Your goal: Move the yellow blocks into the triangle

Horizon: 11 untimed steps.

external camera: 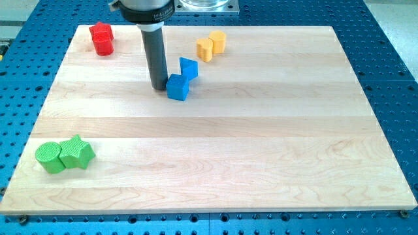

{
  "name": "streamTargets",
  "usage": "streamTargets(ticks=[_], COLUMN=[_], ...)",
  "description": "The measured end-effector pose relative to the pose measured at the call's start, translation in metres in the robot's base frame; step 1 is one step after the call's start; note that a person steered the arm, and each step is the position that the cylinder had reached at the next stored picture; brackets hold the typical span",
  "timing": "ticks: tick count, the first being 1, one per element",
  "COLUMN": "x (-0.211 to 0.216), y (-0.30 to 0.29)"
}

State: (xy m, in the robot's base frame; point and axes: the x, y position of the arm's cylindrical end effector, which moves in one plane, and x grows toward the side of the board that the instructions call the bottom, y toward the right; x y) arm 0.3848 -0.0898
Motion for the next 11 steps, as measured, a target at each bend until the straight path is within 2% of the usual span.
streamTargets(ticks=[1, 2, 4, 5, 6, 7, 11], x=[0.004, -0.03, -0.144, -0.17, -0.151, -0.13, -0.123], y=[0.007, -0.016, 0.049, 0.13, 0.154, 0.122, 0.078])
